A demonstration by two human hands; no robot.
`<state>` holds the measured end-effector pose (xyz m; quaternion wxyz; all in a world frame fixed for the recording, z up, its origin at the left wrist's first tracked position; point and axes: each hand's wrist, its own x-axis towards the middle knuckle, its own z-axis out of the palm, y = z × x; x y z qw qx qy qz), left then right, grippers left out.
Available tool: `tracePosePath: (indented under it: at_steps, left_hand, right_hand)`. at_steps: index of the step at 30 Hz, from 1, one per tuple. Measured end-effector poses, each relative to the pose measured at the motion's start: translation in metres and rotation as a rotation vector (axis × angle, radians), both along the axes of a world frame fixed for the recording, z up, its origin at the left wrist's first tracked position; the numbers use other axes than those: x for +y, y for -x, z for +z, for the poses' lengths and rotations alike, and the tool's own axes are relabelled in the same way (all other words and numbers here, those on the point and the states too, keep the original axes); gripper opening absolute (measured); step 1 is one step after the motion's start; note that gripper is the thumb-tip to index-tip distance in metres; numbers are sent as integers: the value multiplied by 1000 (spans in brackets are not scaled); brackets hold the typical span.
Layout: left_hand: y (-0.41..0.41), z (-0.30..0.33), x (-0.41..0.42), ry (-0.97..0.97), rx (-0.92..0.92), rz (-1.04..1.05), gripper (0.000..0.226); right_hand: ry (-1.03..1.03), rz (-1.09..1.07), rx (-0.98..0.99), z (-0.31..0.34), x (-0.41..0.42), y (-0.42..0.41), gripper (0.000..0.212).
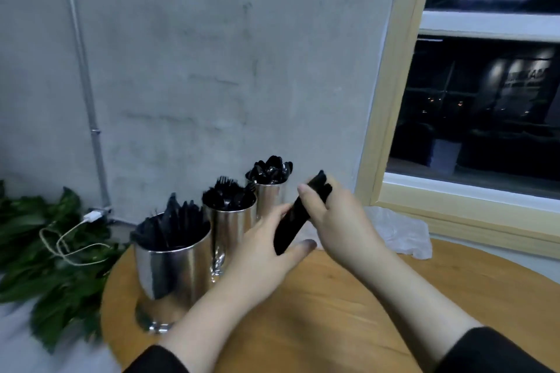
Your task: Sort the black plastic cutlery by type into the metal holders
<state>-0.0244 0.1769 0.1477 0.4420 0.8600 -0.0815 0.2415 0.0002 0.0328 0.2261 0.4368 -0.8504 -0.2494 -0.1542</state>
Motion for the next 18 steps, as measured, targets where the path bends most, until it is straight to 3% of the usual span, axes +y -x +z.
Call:
tracePosePath:
  at_steps: [4,9,18]
  left_hand:
    - [48,23,74,8,-120,213,32]
    - [75,34,162,64,-39,428,32]
    - [67,13,188,-46,184,268,56]
  right_hand:
    - [-107,32,-43,26,39,11,26]
    - [-61,63,-105,37,103,6,27]
    - [219,100,-4,-8,174,-25,27]
